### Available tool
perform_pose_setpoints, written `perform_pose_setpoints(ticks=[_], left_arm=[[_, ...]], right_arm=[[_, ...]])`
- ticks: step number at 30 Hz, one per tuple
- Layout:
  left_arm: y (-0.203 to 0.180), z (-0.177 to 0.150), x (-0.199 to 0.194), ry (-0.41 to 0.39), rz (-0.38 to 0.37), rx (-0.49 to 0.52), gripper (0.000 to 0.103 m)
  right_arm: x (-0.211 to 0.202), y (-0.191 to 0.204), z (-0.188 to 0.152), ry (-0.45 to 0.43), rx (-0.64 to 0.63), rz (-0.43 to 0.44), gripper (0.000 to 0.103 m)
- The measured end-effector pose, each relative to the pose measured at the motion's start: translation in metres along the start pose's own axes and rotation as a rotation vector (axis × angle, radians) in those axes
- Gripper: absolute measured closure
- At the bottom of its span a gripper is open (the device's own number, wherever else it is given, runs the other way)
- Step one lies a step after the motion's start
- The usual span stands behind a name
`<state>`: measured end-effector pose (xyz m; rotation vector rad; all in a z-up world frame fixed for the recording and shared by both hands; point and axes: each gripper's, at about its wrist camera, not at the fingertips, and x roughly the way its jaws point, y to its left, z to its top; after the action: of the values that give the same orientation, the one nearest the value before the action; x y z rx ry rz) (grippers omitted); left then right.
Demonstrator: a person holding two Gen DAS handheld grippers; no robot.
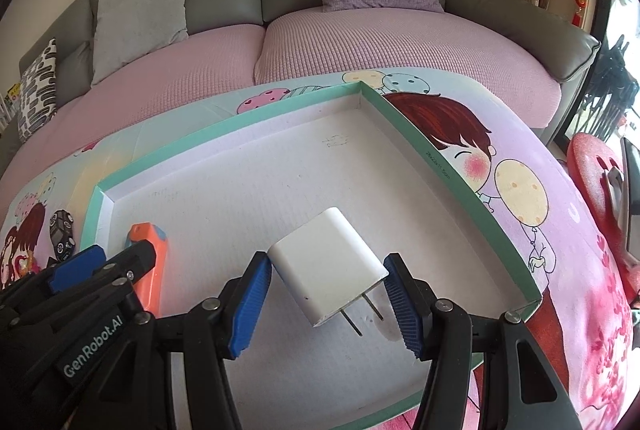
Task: Organize rigid objects
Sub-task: 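Lower the case into the tray with left gripper while right releases charger there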
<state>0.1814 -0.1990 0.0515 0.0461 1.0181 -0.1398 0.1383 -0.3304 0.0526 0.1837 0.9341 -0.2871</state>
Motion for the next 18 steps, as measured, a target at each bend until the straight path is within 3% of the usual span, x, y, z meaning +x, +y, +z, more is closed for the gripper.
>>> perform_pose_setpoints(ticks=[2,18], left_arm=[[0.004,0.000,0.000,-0.002,-0.003,-0.021,0.034],[0.021,-0.005,0.001,0.017,-0.043,-0.107,0.033]], right_arm=[[0.001,0.000,0.000,0.007,-0.006,-0.009,0.041],[-0.009,0.005,0.003,-0.021,-0.041,-0.025,0.029]])
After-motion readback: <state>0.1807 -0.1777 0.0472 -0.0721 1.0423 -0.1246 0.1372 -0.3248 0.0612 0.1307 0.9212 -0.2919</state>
